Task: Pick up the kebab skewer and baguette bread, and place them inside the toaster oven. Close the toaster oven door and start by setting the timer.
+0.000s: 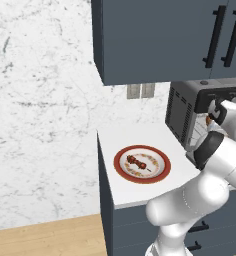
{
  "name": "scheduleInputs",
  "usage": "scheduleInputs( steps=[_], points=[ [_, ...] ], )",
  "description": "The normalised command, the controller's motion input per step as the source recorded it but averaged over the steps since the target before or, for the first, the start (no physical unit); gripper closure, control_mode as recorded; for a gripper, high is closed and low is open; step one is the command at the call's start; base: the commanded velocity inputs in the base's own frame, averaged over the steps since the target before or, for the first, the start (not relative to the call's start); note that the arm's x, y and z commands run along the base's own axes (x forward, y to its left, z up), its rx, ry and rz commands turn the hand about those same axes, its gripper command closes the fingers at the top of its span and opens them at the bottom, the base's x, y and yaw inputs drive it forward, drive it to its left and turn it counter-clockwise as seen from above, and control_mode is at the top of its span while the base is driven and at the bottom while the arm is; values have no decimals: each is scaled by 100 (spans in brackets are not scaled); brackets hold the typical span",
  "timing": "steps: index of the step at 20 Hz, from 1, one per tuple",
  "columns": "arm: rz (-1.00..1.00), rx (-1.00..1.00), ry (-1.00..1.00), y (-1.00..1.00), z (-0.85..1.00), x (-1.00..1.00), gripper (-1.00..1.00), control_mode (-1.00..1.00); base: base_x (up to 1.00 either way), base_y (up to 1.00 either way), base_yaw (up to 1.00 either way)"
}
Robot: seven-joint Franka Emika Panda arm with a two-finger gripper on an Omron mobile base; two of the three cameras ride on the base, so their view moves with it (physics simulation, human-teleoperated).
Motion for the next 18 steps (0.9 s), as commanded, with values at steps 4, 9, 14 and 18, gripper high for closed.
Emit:
scheduleInputs(
  steps=[4, 9, 14, 18],
  points=[
    [0, 0, -3, 0, -55, -95, 100, -100, 0, 0, 0],
    [0, 0, -6, 0, -31, -51, 100, -100, 0, 0, 0],
    [0, 0, -3, 19, 0, -8, -100, -100, 0, 0, 0],
    [0, -3, -3, 15, 8, 0, -100, -100, 0, 0, 0]
  ],
)
